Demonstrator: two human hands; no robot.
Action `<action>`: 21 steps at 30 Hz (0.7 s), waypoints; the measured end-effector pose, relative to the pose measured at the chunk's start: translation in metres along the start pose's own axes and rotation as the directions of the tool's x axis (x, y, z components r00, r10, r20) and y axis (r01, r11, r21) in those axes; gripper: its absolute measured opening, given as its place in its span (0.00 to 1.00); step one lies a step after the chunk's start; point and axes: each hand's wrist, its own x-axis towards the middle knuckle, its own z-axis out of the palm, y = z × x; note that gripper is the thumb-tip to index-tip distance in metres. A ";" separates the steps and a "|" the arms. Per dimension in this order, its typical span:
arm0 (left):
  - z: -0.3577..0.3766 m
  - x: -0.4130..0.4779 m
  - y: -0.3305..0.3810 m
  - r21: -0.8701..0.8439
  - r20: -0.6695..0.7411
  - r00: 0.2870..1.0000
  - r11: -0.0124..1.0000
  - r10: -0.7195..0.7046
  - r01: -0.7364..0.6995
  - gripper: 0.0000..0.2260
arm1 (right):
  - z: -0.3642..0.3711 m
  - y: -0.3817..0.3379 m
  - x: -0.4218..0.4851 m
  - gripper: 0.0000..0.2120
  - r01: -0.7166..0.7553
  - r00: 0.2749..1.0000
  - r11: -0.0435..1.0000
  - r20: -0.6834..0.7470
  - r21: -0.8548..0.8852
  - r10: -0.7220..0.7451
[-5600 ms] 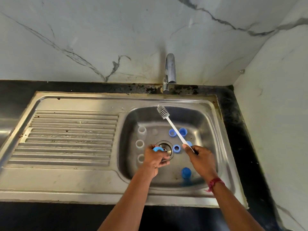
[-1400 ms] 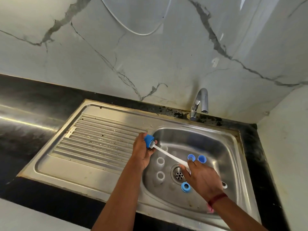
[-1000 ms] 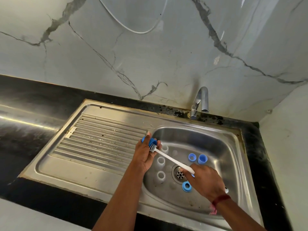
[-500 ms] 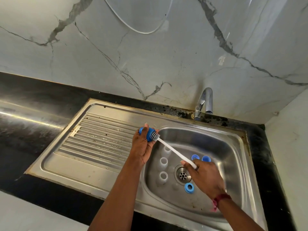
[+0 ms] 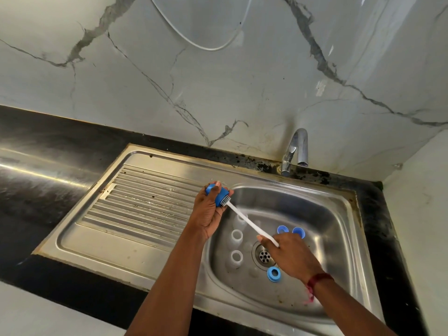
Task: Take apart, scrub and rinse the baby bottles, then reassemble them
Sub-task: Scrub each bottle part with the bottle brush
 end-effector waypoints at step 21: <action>0.011 0.006 0.008 -0.155 0.091 0.996 0.988 -0.010 0.024 0.20 | -0.008 0.001 -0.008 0.28 0.056 0.998 0.970 -0.041 0.237 -0.048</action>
